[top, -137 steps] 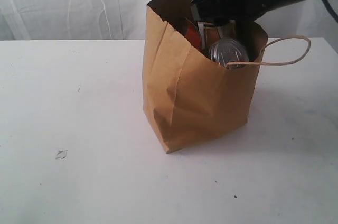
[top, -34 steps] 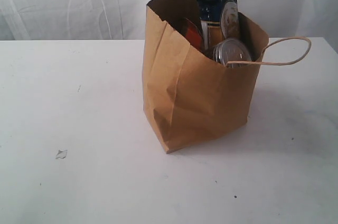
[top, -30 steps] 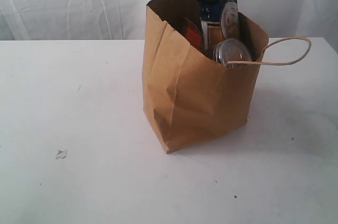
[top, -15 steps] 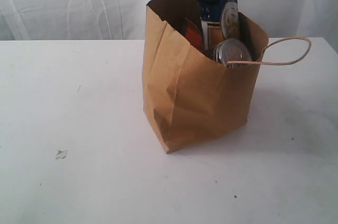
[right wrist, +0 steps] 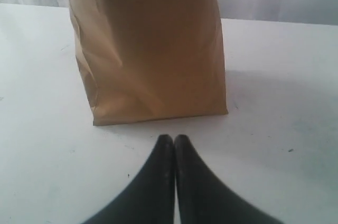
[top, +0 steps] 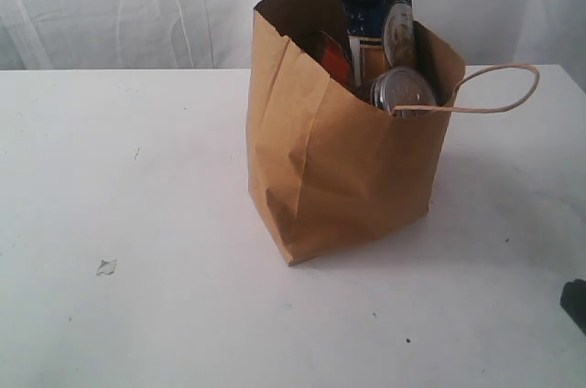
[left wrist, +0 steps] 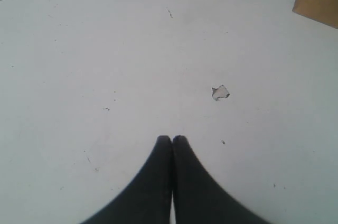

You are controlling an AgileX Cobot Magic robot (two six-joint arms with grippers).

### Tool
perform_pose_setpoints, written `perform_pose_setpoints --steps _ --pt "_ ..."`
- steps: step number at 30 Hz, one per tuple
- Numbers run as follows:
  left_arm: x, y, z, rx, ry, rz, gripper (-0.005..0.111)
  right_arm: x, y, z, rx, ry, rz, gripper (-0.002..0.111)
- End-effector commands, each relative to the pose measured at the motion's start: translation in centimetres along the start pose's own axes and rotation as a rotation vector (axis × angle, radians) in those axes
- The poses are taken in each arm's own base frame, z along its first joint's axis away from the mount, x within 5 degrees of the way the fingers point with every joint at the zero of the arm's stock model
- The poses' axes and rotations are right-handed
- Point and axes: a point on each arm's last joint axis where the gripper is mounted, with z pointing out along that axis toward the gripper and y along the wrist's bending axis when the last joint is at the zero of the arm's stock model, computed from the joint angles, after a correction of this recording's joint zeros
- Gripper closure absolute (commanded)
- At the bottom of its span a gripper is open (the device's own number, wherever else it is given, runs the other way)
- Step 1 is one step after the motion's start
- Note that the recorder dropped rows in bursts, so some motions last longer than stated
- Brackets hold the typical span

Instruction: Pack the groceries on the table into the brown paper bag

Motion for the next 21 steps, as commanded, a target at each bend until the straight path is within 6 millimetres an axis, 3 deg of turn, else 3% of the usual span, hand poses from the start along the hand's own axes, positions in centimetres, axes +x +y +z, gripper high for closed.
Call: perform_pose_setpoints --steps 1,6,21 --pt "0.09 0.0 0.0 -0.003 0.0 -0.005 0.107 0.79 0.01 0.2 -0.002 -0.019 0.027 0.108" --pt "0.09 0.0 0.0 -0.003 0.0 -0.005 0.107 1.75 -0.02 0.49 -0.001 0.005 0.025 0.108" --pt "0.09 0.0 0.0 -0.003 0.0 -0.005 0.107 1.43 0.02 0.24 -0.007 -0.054 0.032 0.108"
